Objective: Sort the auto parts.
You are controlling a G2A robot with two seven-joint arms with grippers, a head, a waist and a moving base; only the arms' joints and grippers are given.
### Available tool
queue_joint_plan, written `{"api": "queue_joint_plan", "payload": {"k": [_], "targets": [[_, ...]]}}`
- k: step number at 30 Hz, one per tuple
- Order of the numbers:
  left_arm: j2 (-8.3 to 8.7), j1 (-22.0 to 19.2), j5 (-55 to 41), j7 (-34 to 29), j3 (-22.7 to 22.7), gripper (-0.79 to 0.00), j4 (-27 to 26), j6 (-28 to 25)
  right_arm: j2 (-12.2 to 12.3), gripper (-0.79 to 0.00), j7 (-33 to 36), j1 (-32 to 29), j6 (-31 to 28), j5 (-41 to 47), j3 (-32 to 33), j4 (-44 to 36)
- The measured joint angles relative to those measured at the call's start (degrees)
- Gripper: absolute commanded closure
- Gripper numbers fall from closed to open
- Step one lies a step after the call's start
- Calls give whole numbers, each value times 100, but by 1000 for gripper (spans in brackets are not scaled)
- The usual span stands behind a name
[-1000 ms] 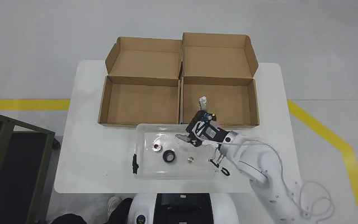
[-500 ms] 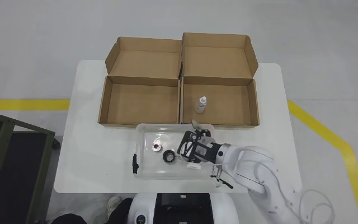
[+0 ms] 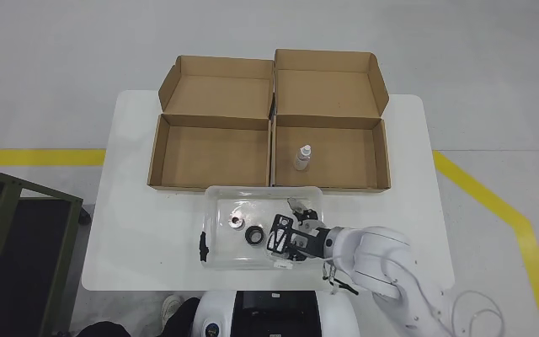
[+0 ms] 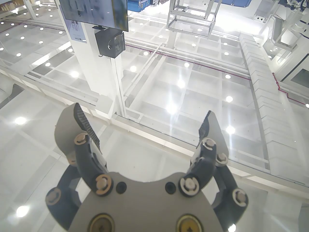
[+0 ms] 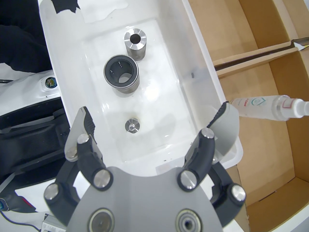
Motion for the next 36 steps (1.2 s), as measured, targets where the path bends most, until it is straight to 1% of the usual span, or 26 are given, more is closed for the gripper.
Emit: {"api": "queue_joint_plan", "payload": {"k": [1,7,10,12,16,17,21,25,27,31,34,36], "targets": [[0,0,0,0,0,-785,0,0,7,-757,75,8,-12,17,-11,8],[0,0,0,0,0,-785,0,0,28,-659,354,117,-25,131,-103,114],[0,0,0,0,0,-785,0,0,34,-659,505,203,-31,161,-171,201],[0,0,0,0,0,-785,0,0,36,-628,581,259,-27,178,-211,244],[0,0,0,0,0,-785,0,0,42,-610,758,381,-1,218,-290,335],[0,0,0,0,0,-785,0,0,43,-585,803,405,2,224,-310,354],[0,0,0,0,0,-785,0,0,46,-533,944,502,30,247,-404,446],[0,0,0,0,0,-785,0,0,43,-502,1038,617,52,286,-526,619],[0,0,0,0,0,-785,0,0,40,-462,1084,669,55,301,-581,695],[0,0,0,0,0,-785,0,0,34,-437,1223,802,57,331,-712,891],[0,0,0,0,0,-785,0,0,28,-391,1285,892,57,393,-808,1025],[0,0,0,0,0,-785,0,0,29,-382,1292,943,67,417,-877,1103]]}}
